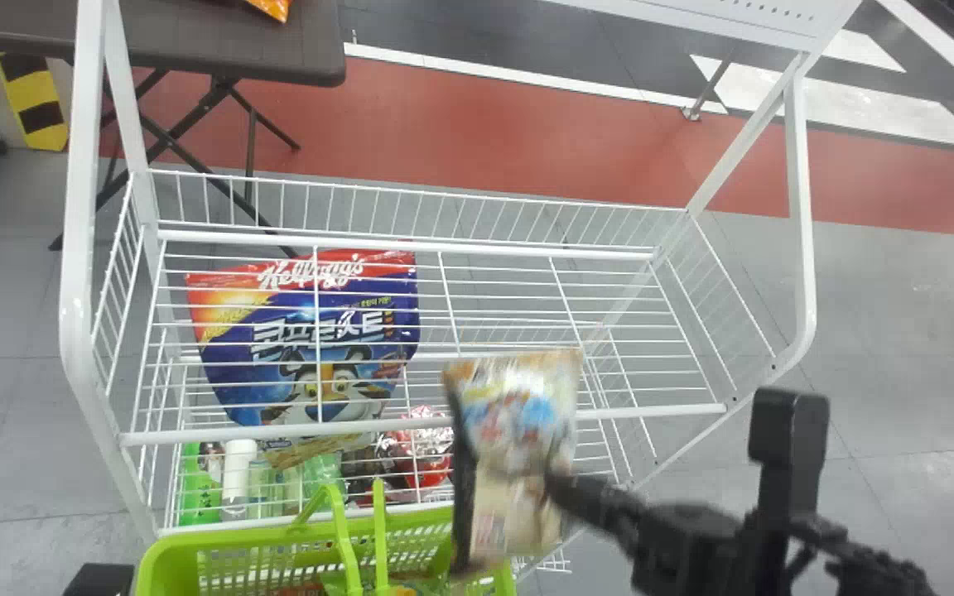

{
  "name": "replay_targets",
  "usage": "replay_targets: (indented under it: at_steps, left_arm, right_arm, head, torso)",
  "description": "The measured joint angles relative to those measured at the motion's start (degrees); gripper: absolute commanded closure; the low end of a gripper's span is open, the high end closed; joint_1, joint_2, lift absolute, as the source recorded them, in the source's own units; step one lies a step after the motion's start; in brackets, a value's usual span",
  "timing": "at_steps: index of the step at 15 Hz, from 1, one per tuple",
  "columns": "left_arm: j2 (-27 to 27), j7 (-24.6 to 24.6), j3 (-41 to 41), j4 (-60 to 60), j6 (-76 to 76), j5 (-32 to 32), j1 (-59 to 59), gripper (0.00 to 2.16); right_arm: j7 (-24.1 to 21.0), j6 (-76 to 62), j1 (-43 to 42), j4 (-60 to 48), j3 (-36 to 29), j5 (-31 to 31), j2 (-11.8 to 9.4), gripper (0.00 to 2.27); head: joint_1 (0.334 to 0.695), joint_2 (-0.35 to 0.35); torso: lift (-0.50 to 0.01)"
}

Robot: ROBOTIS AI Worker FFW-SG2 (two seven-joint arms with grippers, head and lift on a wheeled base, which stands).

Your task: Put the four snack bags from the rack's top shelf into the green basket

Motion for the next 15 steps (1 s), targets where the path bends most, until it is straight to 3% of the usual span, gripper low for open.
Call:
replay_targets:
  at_steps: [3, 6, 15]
  left_arm:
    - [0.0, 0.1, -0.2, 0.0, -0.1, 0.0, 0.0, 1.73]
    - [-0.1, 0.1, -0.4, 0.0, -0.2, -0.1, -0.1, 1.73]
    - [-0.1, 0.1, -0.3, -0.5, -0.7, -0.1, 0.4, 1.73]
  right_arm:
    - [4.6, 11.7, 1.9, -0.7, -3.5, -4.5, 0.0, 2.19]
    - [5.2, 12.6, 2.8, 0.3, -3.2, -6.2, 0.0, 2.19]
    - [4.9, 12.6, 4.7, 3.5, 2.1, -1.4, -2.3, 2.19]
  head:
    - [0.695, -0.35]
    - [0.695, -0.35]
    - [0.695, -0.35]
  torso:
    - [0.0]
    - [0.0]
    - [0.0]
